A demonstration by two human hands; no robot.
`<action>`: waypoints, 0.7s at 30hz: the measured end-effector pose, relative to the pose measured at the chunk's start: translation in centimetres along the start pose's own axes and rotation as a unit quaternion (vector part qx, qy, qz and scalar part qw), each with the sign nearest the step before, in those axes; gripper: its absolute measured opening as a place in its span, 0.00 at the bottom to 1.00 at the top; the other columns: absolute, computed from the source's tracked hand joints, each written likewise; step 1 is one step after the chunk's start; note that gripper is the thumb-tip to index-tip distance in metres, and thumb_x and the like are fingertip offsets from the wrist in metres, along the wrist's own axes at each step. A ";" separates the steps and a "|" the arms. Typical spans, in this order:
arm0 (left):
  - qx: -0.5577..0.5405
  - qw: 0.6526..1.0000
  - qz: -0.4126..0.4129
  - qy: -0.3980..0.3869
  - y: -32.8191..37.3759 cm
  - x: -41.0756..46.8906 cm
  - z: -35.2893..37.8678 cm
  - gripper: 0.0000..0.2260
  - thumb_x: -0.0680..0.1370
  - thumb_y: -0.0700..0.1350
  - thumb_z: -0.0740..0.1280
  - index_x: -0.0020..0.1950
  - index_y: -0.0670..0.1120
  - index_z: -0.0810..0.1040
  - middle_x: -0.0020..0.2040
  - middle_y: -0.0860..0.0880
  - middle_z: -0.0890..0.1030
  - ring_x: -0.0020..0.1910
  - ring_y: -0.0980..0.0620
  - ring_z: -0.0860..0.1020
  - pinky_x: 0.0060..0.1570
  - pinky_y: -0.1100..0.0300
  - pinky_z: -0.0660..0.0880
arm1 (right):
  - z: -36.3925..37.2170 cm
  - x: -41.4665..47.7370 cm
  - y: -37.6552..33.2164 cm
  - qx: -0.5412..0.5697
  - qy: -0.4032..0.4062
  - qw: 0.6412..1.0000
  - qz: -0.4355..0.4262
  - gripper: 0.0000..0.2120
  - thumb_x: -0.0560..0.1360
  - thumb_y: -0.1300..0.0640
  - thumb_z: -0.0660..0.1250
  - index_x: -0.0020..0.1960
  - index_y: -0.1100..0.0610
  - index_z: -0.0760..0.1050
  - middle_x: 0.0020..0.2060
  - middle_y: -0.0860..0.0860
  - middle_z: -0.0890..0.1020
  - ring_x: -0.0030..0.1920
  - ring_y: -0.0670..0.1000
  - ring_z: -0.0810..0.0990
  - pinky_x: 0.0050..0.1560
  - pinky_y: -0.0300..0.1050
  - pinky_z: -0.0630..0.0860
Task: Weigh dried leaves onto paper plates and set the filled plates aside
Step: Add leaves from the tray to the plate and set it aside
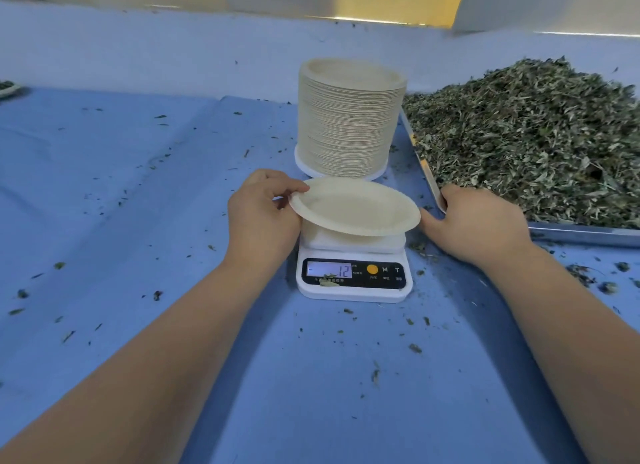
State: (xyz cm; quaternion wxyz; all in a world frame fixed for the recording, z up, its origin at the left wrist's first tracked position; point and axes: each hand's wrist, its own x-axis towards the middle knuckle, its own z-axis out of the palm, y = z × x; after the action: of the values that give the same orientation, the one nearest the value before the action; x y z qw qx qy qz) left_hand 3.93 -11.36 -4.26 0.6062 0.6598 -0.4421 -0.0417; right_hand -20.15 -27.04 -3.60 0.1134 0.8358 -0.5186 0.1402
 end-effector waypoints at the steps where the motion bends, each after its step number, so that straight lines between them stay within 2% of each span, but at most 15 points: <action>1: 0.005 1.000 -0.017 -0.012 -0.3 0.1 -0.2 0.14 0.76 0.35 0.70 0.52 0.54 0.85 0.51 0.56 0.82 0.50 0.60 0.81 0.53 0.71 0.75 | 0.1 0.0 0.0 0.002 0.004 1.000 -0.001 0.24 0.75 0.30 0.57 0.38 0.50 0.63 0.33 0.49 0.73 0.31 0.50 0.70 0.31 0.43 0.66; 3: 0.019 0.998 -0.053 -0.033 -0.8 0.5 -0.5 0.17 0.76 0.37 0.71 0.63 0.50 0.83 0.55 0.54 0.83 0.51 0.59 0.82 0.55 0.69 0.76 | 0.3 -0.1 0.1 0.004 0.012 1.000 -0.004 0.24 0.75 0.30 0.57 0.38 0.50 0.63 0.32 0.49 0.74 0.31 0.49 0.70 0.30 0.42 0.65; 5: 0.031 0.995 -0.085 -0.039 -1.4 0.8 -0.9 0.20 0.76 0.33 0.68 0.66 0.48 0.80 0.57 0.53 0.83 0.49 0.61 0.83 0.57 0.65 0.78 | 0.3 0.0 0.1 0.006 0.014 1.000 -0.005 0.24 0.75 0.30 0.57 0.38 0.51 0.64 0.31 0.49 0.74 0.31 0.51 0.72 0.31 0.42 0.66; 8: -0.010 0.988 -0.151 -0.015 -1.8 1.1 -1.2 0.18 0.79 0.33 0.62 0.63 0.49 0.80 0.57 0.54 0.83 0.47 0.64 0.83 0.61 0.57 0.79 | 0.2 -0.1 0.1 0.006 0.010 1.000 -0.004 0.25 0.76 0.30 0.57 0.38 0.52 0.65 0.31 0.50 0.74 0.30 0.51 0.72 0.31 0.42 0.66; 11: -0.103 0.976 -0.191 0.010 -1.4 1.0 -0.9 0.13 0.81 0.40 0.58 0.56 0.49 0.81 0.55 0.50 0.83 0.51 0.53 0.85 0.60 0.52 0.81 | 0.2 -0.1 0.1 0.019 0.018 1.000 0.002 0.24 0.76 0.32 0.56 0.37 0.53 0.66 0.32 0.51 0.74 0.32 0.53 0.73 0.32 0.41 0.64; 13: -0.121 0.975 -0.186 0.011 -1.0 1.0 -0.6 0.13 0.82 0.42 0.57 0.52 0.49 0.81 0.54 0.50 0.84 0.50 0.53 0.85 0.58 0.54 0.81 | 0.1 -0.1 0.0 0.030 0.044 0.999 0.004 0.25 0.75 0.33 0.56 0.37 0.55 0.69 0.35 0.51 0.73 0.41 0.58 0.75 0.37 0.45 0.69; 15: -0.130 0.974 -0.187 0.000 -0.6 0.8 -0.4 0.12 0.83 0.44 0.57 0.51 0.49 0.81 0.53 0.51 0.84 0.49 0.55 0.85 0.56 0.55 0.81 | -0.1 -0.1 -0.1 0.009 0.065 0.998 0.017 0.26 0.76 0.33 0.55 0.42 0.55 0.74 0.43 0.54 0.74 0.53 0.61 0.74 0.47 0.57 0.73; 16: -0.122 0.976 -0.180 -0.010 -0.5 0.7 -0.3 0.12 0.83 0.46 0.58 0.51 0.50 0.81 0.54 0.52 0.83 0.50 0.56 0.84 0.58 0.53 0.81 | -0.2 -0.1 -0.2 -0.004 0.065 0.998 0.027 0.27 0.76 0.32 0.54 0.47 0.55 0.77 0.46 0.56 0.75 0.56 0.62 0.73 0.51 0.61 0.72; 17: -0.105 0.980 -0.165 -0.024 -0.4 0.6 -0.3 0.12 0.82 0.49 0.58 0.52 0.52 0.81 0.54 0.55 0.83 0.53 0.56 0.83 0.61 0.52 0.79 | -0.2 -0.2 -0.1 -0.012 0.055 0.998 0.033 0.28 0.77 0.32 0.53 0.48 0.55 0.77 0.48 0.56 0.76 0.55 0.63 0.74 0.52 0.62 0.72; 18: -0.086 0.984 -0.148 -0.042 -0.2 0.5 -0.3 0.11 0.81 0.52 0.58 0.52 0.55 0.80 0.54 0.58 0.82 0.56 0.56 0.82 0.63 0.51 0.77 | -0.1 -0.2 -0.1 -0.013 0.039 0.999 0.033 0.29 0.77 0.30 0.52 0.45 0.55 0.76 0.45 0.55 0.77 0.50 0.61 0.76 0.50 0.60 0.72; 20: -0.066 0.987 -0.125 -0.073 0.1 0.2 -0.3 0.10 0.81 0.55 0.56 0.52 0.61 0.78 0.53 0.62 0.80 0.59 0.57 0.79 0.66 0.51 0.75 | -0.1 -0.1 0.2 -0.004 0.002 1.000 0.023 0.31 0.77 0.29 0.51 0.39 0.54 0.73 0.36 0.53 0.76 0.36 0.56 0.74 0.40 0.48 0.71; 21: -0.062 0.987 -0.121 -0.082 0.2 0.1 -0.2 0.10 0.82 0.55 0.56 0.52 0.63 0.77 0.53 0.64 0.79 0.59 0.60 0.78 0.65 0.53 0.74 | -0.1 -0.1 0.3 0.002 -0.012 1.000 0.019 0.31 0.77 0.28 0.50 0.38 0.54 0.72 0.33 0.52 0.76 0.33 0.54 0.72 0.36 0.45 0.69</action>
State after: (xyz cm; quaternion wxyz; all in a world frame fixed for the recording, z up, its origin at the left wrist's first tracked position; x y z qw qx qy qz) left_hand 4.01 -11.22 -4.01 0.5980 0.6644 -0.4034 -0.1957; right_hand -20.51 -27.08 -3.52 0.1030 0.8278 -0.5352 0.1332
